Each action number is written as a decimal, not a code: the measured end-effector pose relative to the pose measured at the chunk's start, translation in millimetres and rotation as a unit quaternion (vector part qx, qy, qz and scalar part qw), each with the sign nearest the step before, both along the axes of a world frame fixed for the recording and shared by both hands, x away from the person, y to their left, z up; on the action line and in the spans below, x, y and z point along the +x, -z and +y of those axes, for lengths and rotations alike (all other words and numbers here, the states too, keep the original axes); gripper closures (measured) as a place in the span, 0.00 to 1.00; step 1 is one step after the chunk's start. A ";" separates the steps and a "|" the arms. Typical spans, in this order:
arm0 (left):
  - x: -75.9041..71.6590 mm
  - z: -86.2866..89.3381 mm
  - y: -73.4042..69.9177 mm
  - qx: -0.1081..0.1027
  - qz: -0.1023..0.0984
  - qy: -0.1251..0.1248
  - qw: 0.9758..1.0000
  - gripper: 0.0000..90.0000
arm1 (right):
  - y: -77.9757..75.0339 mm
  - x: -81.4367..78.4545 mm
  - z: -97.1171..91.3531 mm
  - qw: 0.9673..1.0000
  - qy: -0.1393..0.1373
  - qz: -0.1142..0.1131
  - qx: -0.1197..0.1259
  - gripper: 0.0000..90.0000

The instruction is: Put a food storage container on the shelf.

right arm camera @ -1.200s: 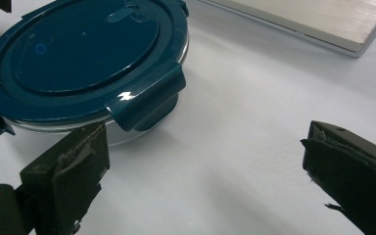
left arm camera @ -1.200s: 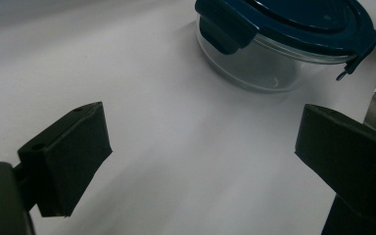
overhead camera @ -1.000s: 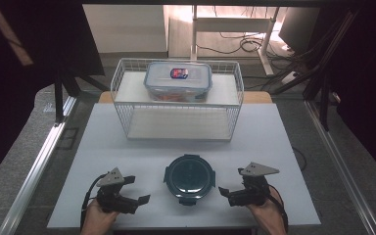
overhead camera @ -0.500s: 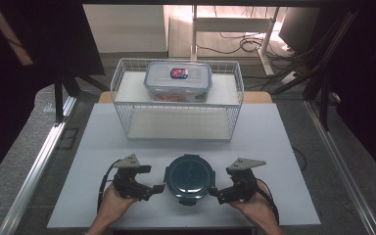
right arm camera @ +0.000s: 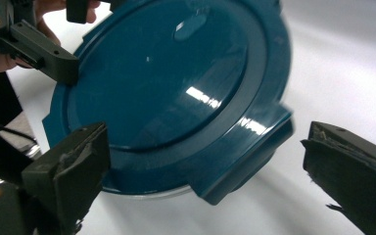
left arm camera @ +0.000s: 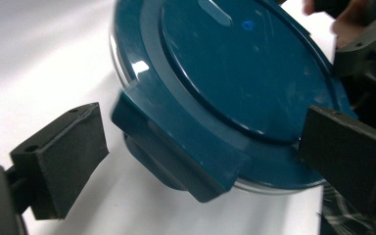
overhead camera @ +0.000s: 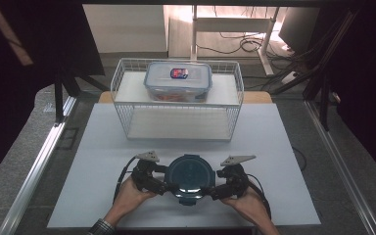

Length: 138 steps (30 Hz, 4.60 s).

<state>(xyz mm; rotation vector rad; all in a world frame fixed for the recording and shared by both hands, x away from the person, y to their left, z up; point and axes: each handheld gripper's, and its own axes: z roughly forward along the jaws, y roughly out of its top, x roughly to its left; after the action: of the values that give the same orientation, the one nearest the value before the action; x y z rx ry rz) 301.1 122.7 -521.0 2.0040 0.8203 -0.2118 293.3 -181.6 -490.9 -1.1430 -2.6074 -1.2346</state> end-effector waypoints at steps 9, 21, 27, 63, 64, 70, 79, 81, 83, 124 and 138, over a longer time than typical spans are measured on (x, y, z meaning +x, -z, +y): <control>-0.6 12.8 2.4 -0.037 0.035 0.009 0.999 0.24 | 4.6 4.6 -6.3 0.998 0.005 0.056 0.030 0.23; -21.1 35.3 0.5 -0.082 0.045 0.003 0.996 0.55 | 1.7 -0.6 -21.5 0.991 -0.005 0.105 0.083 0.51; -22.7 31.4 -3.5 -0.087 0.021 0.010 0.996 0.57 | 1.2 7.9 -32.2 0.986 0.009 0.111 0.121 0.59; -14.5 42.3 -42.9 -0.139 0.022 -0.058 0.988 0.64 | -52.0 10.8 -20.6 0.992 0.030 0.014 0.125 0.63; -13.0 43.2 -44.5 -0.140 0.020 -0.059 0.988 0.64 | -53.7 12.2 -19.8 0.992 0.029 0.011 0.124 0.63; -4.6 46.8 -60.3 -0.137 0.012 -0.063 0.989 0.64 | -66.1 22.0 -15.8 0.991 0.027 0.004 0.128 0.63; 9.1 49.4 -88.2 -0.132 -0.006 -0.062 0.989 0.64 | -85.6 33.8 -14.6 0.989 0.029 -0.007 0.144 0.63; 12.8 49.6 -94.2 -0.134 -0.006 -0.065 0.989 0.64 | -89.6 36.4 -14.6 0.989 0.029 -0.011 0.146 0.63; 16.7 50.2 -100.3 -0.134 -0.009 -0.066 0.989 0.64 | -95.2 40.1 -14.2 0.988 0.031 -0.013 0.149 0.63; 90.1 80.6 -217.7 -0.179 -0.031 -0.079 0.980 0.64 | -220.7 108.7 12.6 0.980 0.042 -0.072 0.181 0.64; 125.7 94.3 -248.9 -0.199 -0.033 -0.090 0.975 0.64 | -256.7 140.6 26.5 0.977 0.050 -0.086 0.187 0.64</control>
<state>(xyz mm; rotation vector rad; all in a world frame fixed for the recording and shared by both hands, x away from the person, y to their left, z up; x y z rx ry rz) 426.8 217.0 -272.1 1.5449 0.8381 -0.1880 433.9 -155.1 -234.2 -1.1467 -2.2985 -1.8231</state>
